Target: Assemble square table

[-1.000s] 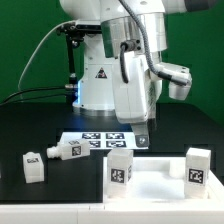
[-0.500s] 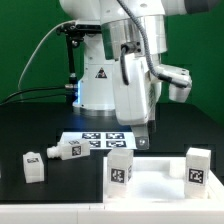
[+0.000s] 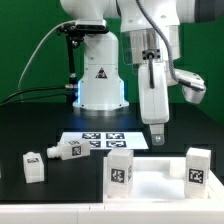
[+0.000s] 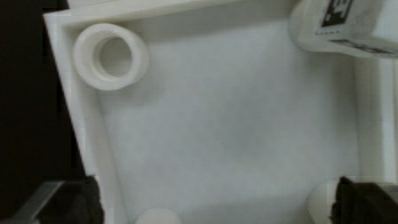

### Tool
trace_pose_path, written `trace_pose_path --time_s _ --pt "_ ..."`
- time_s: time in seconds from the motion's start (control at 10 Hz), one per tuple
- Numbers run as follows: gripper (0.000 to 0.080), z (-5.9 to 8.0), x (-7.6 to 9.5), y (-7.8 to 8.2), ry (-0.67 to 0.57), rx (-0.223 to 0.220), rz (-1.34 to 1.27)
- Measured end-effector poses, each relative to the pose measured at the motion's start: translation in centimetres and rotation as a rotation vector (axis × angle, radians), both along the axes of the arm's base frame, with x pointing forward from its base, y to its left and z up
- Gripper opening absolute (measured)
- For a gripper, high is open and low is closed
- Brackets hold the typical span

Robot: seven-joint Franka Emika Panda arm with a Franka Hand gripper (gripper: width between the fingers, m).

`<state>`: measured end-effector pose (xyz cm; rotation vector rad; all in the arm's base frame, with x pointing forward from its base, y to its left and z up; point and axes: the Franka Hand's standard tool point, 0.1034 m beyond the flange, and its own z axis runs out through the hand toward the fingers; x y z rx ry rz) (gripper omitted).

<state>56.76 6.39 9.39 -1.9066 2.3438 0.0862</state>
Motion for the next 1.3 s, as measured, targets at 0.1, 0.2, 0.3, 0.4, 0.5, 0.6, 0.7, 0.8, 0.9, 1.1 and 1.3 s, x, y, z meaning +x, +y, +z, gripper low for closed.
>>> trace_pose_path --time_s 0.1,0.2,0.3,0.4,0.5,0.6,0.7,0.8,0.9,1.1,1.3 --pt "0.0649 0.0 0.0 0.1 0.001 0.0 0.002" --pt "0.0649 -0.1 0.0 0.1 -0.006 -0.001 0.004" --pt "0.0649 -0.6 -0.2 -0.2 -0.044 -0.006 0.001" --pt "0.0649 -1.5 -1.1 -0.5 -0.077 -0.013 -0.006" --pt "0.0649 -2.6 -2.4 -0.6 -0.11 -0.026 -0.009" --pt "0.0649 -3.4 -3.4 0.0 -0.084 -0.019 -0.023" --pt "0.0649 -3.9 -3.7 0.8 -0.046 -0.001 -0.039" --pt "0.0649 -3.7 -3.4 0.5 -0.057 -0.004 -0.026" --pt "0.0649 -3.8 -3.4 0.5 -0.056 -0.005 -0.026" --pt "0.0649 -5.0 -4.5 -0.4 -0.04 -0.007 0.023" --pt "0.0649 -6.5 -5.4 -1.0 -0.015 -0.022 0.039"
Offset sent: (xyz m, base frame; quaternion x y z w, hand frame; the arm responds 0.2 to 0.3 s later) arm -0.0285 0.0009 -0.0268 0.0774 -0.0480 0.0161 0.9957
